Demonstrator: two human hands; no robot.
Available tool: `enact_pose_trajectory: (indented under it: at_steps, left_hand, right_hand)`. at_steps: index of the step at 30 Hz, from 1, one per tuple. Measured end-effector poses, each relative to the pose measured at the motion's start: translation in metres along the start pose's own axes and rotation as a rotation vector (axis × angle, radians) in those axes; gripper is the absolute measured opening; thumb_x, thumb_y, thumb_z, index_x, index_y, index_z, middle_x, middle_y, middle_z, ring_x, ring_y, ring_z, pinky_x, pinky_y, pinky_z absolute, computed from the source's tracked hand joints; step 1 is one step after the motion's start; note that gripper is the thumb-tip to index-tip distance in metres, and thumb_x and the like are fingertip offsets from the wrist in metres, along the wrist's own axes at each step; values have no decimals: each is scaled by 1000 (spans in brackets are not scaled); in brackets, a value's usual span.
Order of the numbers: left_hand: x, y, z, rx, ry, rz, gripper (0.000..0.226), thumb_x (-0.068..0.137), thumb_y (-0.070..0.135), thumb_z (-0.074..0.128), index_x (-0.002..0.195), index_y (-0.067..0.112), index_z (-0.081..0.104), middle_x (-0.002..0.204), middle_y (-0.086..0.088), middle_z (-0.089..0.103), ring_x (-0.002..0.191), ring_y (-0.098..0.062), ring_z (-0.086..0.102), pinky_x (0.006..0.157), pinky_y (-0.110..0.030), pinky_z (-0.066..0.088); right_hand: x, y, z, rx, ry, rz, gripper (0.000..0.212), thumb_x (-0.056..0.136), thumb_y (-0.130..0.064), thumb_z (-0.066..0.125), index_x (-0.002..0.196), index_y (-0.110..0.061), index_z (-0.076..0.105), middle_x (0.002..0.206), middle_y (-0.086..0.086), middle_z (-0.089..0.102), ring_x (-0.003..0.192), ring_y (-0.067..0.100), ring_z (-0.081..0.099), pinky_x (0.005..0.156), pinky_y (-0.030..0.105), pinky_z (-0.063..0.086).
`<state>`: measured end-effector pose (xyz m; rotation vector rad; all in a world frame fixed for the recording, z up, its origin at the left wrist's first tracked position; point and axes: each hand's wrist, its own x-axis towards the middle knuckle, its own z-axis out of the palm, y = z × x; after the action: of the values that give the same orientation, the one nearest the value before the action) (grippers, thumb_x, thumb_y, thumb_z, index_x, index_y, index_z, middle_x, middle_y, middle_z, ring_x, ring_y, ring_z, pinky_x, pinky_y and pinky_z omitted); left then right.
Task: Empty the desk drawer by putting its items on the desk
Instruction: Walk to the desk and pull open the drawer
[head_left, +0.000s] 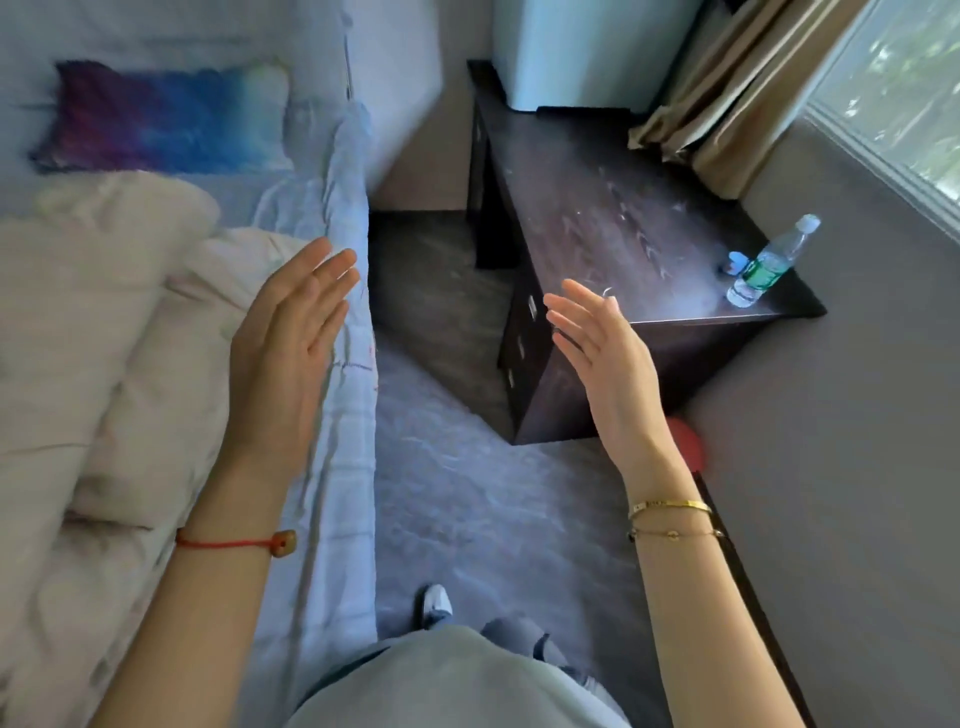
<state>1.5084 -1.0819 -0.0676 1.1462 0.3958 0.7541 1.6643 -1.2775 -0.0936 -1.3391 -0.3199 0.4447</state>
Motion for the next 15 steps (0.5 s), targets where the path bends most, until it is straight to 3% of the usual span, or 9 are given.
enact_pose_trajectory:
  at_steps: [8,15]
  left_hand:
    - [106,-10,-3,32,-10,-37,33,105,16,36,126,24,60,130,4,68,127,-8,61,115,-32,40]
    - [210,-29,12,27,-32,-64,31,104,16,39,123,26,62,129,5,69,125,-8,63,112,-30,42]
  right_hand:
    - [107,6,27,5,-2,-16,49,104,-37,27,139,-12,52,131,5,65,127,15,57,109,30,42]
    - [208,17,34,-15,42,-33,50,104,-36,25,138,-11,52,132,7,64,127,18,58,112,35,41]
